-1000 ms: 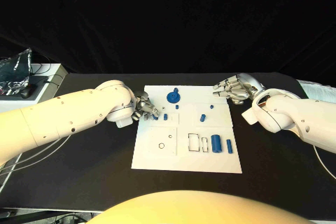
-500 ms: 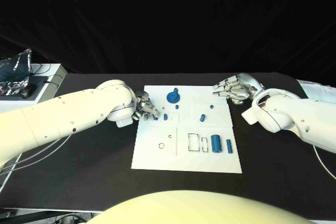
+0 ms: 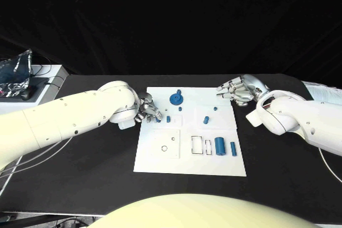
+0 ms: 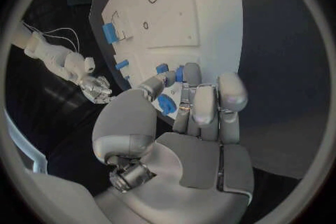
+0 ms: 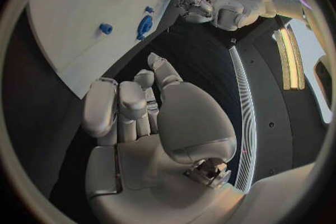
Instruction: Assemble the parts on the task board
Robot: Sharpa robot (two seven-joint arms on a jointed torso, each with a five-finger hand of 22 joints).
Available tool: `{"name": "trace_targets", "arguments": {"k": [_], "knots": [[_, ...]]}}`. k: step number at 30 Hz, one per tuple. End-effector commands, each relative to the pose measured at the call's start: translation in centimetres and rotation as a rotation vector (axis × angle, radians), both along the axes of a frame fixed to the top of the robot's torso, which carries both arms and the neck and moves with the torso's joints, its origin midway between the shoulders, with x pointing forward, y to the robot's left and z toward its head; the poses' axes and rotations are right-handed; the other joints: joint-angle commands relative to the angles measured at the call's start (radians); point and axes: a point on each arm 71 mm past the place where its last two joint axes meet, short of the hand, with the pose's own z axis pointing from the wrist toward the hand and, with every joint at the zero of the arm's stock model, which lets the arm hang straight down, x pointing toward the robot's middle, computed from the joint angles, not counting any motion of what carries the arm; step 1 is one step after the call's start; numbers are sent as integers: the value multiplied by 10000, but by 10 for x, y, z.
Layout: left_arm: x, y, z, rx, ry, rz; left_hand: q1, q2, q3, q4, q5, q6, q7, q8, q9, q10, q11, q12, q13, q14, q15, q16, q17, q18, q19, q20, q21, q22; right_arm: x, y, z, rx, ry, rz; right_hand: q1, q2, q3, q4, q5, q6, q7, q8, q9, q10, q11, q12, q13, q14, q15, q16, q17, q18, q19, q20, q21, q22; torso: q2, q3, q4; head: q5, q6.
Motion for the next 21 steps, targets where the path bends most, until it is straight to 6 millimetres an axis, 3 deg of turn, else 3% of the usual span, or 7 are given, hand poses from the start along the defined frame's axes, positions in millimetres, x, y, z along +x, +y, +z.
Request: {"name": "trace_targets", "arguments": {"k": [1, 21], "knots": [[-4, -2, -5, 250, 299, -311, 52, 114, 1214, -1228, 27, 225, -314, 44, -15, 290, -368, 6, 12, 16, -1, 19, -12, -110, 33, 43, 31, 1039, -1, 2, 0, 35, -1, 206, 60, -62, -7, 34, 42, 20, 18, -57, -11, 22, -59, -24, 5, -13, -53, -39, 5, -4, 745, -67, -36, 1543, 2, -2, 1, -2, 2], [-4, -2, -5, 320, 259, -415, 72, 99, 1234, -1227, 61, 232, -315, 45, -22, 296, -370, -5, 9, 11, -2, 24, -14, -121, 27, 34, 33, 1039, 0, 2, 0, 32, 21, 213, 79, -73, -4, 45, 42, 22, 16, -57, -10, 13, -60, -40, -6, -12, -55, -41, 8, -5, 745, -68, -39, 1543, 6, 1, 0, 10, 2]]}}
